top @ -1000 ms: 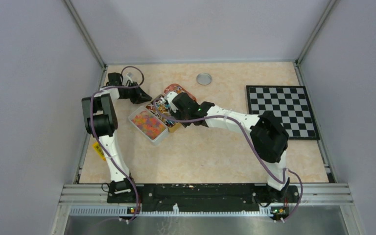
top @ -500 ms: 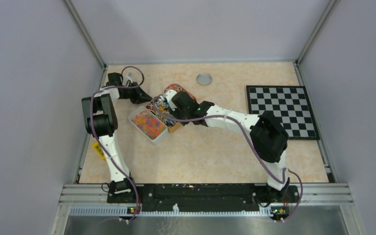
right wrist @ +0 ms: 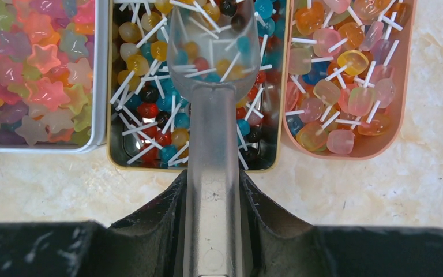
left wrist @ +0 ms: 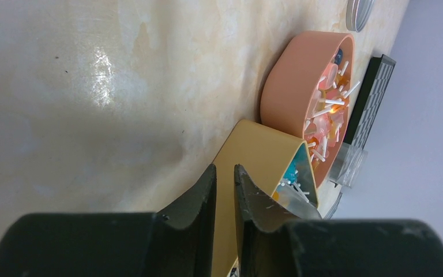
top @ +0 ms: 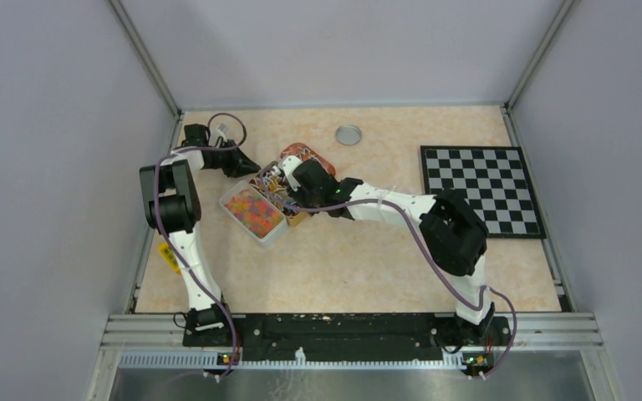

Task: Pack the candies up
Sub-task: Scoop the fake candies from the storage box, then place the fake candies in the packing bottle, then scoop the fake candies from the storage box.

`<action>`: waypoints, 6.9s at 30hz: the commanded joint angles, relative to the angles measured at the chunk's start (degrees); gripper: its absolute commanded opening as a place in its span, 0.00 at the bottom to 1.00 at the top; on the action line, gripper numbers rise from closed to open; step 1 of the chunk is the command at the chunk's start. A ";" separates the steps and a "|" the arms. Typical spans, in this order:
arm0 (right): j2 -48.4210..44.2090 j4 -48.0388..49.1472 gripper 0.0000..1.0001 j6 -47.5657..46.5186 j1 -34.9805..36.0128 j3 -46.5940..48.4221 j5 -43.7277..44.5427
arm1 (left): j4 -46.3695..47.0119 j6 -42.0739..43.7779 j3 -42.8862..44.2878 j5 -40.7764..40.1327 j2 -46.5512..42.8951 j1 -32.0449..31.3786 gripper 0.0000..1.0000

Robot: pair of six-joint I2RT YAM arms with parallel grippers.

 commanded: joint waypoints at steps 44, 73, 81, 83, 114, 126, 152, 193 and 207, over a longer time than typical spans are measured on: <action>-15.62 27.29 0.00 0.29 -0.43 -22.60 -2.41 | 0.78 -0.75 2.22 1.82 -4.57 0.27 0.37; -36.16 39.71 0.00 -1.93 -1.46 -42.64 -1.10 | -0.31 0.03 -4.39 -7.97 -26.95 -4.04 0.98; -47.17 25.17 0.00 0.03 -2.45 -42.30 5.01 | 3.82 -0.26 -11.83 -10.08 -39.72 -14.06 0.99; -50.40 18.51 0.00 2.09 -2.53 -41.26 6.71 | 4.32 0.36 -14.13 -11.16 -42.78 -16.97 0.99; -59.15 -31.84 0.00 30.03 -2.96 -31.55 20.68 | 10.01 5.37 -35.16 -14.70 -61.31 -23.59 0.99; -55.51 -36.44 0.00 29.45 -6.77 -28.15 16.19 | 9.21 5.92 -35.23 -15.77 -60.93 -24.05 0.99; -50.30 -41.42 0.00 27.68 -10.80 -24.14 11.18 | 8.48 6.42 -35.40 -16.55 -61.05 -24.69 0.99; -45.78 -5.78 0.00 1.90 -7.59 -20.36 -3.95 | 9.36 -7.06 -29.90 -44.74 -55.74 -15.51 0.99; -26.92 -17.64 0.00 13.27 -3.43 -1.18 -0.41 | 19.02 -0.75 -17.22 -28.02 -31.77 -3.02 0.65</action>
